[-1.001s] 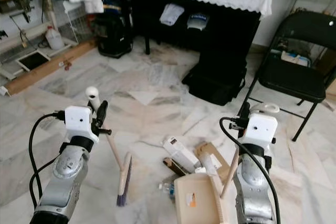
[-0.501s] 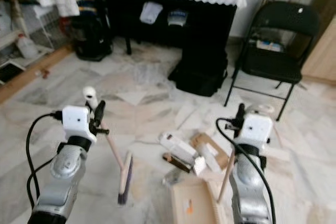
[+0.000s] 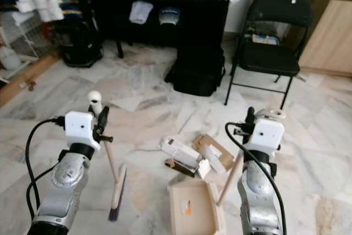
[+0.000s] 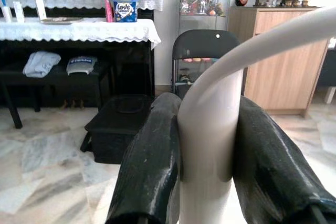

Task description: Sweep floor

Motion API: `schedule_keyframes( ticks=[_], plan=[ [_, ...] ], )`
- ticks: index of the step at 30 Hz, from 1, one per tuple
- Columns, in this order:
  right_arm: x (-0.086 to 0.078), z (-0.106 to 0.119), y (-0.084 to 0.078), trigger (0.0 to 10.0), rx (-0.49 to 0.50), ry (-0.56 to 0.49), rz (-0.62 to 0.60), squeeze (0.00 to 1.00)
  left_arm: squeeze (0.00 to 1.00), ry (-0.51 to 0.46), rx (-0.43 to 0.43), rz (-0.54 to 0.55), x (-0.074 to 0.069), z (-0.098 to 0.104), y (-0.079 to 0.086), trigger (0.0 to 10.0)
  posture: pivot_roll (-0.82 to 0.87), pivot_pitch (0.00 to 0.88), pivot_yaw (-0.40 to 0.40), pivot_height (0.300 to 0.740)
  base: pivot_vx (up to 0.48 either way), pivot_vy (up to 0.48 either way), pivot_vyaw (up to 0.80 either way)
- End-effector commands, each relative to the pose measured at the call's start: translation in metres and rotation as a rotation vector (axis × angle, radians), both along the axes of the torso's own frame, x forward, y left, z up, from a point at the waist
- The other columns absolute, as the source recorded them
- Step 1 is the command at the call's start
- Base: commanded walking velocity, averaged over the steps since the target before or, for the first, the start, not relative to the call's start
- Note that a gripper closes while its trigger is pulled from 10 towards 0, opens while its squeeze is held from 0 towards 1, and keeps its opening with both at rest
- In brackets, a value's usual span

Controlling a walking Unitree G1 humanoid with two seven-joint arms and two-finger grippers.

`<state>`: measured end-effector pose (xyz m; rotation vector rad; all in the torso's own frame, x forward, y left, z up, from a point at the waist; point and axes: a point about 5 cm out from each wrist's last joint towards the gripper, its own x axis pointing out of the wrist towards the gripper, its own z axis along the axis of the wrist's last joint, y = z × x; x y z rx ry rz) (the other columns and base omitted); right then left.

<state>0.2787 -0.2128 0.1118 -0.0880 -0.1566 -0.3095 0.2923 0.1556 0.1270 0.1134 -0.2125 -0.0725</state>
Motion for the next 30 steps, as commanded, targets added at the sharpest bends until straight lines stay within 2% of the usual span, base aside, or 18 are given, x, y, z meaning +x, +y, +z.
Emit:
schedule_keyframes(
  ticks=[1,5,30],
  plan=[
    [0.0020,0.0111,0.0033,10.0,-0.003,-0.058,0.012,0.00,0.00,-0.033,0.016,0.005,0.0015,0.0083,0.0016,10.0,0.02,0.025,0.010,0.740,0.000,0.000,0.00],
    [0.0020,0.0105,0.0033,10.0,-0.005,-0.055,0.013,0.00,0.00,-0.033,0.015,0.007,0.0017,0.0082,0.0018,10.0,0.02,0.021,0.008,0.740,0.000,0.000,0.00],
    [-0.0005,0.0077,0.0012,10.0,-0.007,-0.041,0.003,0.00,0.00,-0.036,0.015,0.004,0.0019,0.0086,0.0008,10.0,0.02,0.027,0.007,0.740,0.271,0.000,0.00]
  ],
)
